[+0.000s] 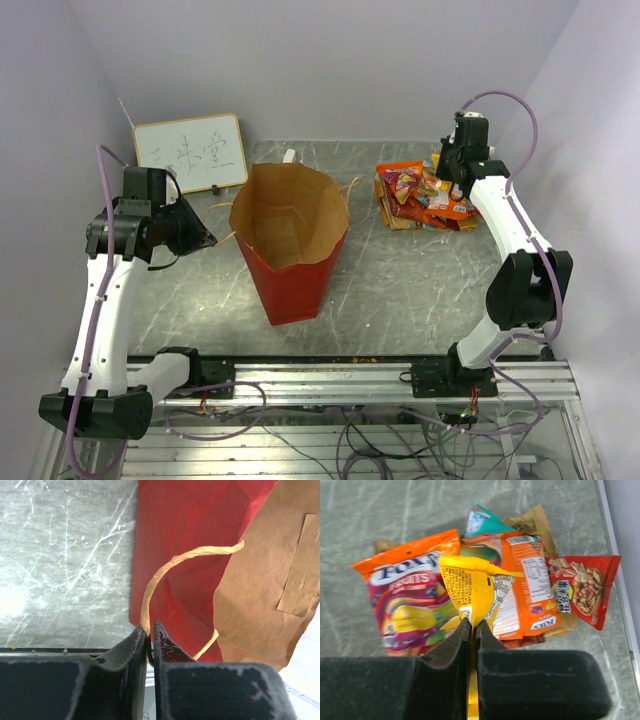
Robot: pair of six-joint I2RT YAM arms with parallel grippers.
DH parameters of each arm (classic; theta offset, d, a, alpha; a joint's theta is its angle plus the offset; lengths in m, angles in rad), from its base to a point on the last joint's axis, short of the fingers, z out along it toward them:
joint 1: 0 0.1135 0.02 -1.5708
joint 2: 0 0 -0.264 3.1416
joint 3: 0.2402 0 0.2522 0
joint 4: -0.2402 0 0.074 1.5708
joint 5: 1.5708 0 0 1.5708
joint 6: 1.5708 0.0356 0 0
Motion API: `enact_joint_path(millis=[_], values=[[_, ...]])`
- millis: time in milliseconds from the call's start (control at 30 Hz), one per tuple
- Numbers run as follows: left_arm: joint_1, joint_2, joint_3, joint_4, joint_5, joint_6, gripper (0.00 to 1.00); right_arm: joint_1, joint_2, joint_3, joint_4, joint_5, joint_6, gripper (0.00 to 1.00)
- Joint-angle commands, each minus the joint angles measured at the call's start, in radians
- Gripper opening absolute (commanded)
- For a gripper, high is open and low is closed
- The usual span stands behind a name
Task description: Take the snacks out of the paper bag
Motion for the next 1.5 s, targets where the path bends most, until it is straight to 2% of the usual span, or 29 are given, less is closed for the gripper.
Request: enact_joint_path(millis=[0, 133, 333, 467, 633, 667, 733, 867, 1133, 1367, 1467], values=[[0.010, 0.003, 0.021, -0.035, -0.044, 0.031, 0.20, -0.064, 0.041, -0.005, 0.040, -0.012, -0.057, 0.00], [0.010, 0.003, 0.034, -0.033, -0.018, 0.041, 0.29, -0.093, 0.094, -0.006, 0.057, -0.041, -0.060, 0.00], [0.009, 0.003, 0.086, -0.024, 0.019, 0.062, 0.56, -0.115, 0.155, -0.006, 0.079, -0.059, -0.093, 0.00], [0.009, 0.011, 0.113, -0.028, 0.023, 0.068, 0.67, -0.125, 0.194, 0.003, 0.096, -0.123, -0.134, 0.00], [0.010, 0.014, 0.154, -0.033, 0.028, 0.073, 0.74, -0.126, 0.216, 0.005, 0.104, -0.171, -0.151, 0.00], [0.010, 0.014, 0.164, -0.035, 0.027, 0.074, 0.79, -0.126, 0.218, 0.000, 0.106, -0.172, -0.149, 0.00], [0.010, 0.014, 0.184, -0.045, 0.019, 0.078, 0.87, -0.126, 0.221, -0.004, 0.104, -0.190, -0.145, 0.02], [0.009, 0.021, 0.225, -0.070, -0.014, 0.089, 0.96, -0.126, 0.213, -0.027, 0.109, -0.211, -0.137, 0.07], [0.010, 0.032, 0.314, -0.098, -0.054, 0.106, 0.98, -0.126, 0.204, -0.058, 0.135, -0.290, -0.139, 0.12], [0.010, 0.045, 0.397, -0.127, -0.059, 0.124, 0.98, -0.127, 0.224, -0.063, 0.141, -0.283, -0.137, 0.14], [0.010, 0.050, 0.438, -0.143, -0.069, 0.136, 0.98, -0.128, 0.216, -0.044, 0.125, -0.271, -0.131, 0.18]])
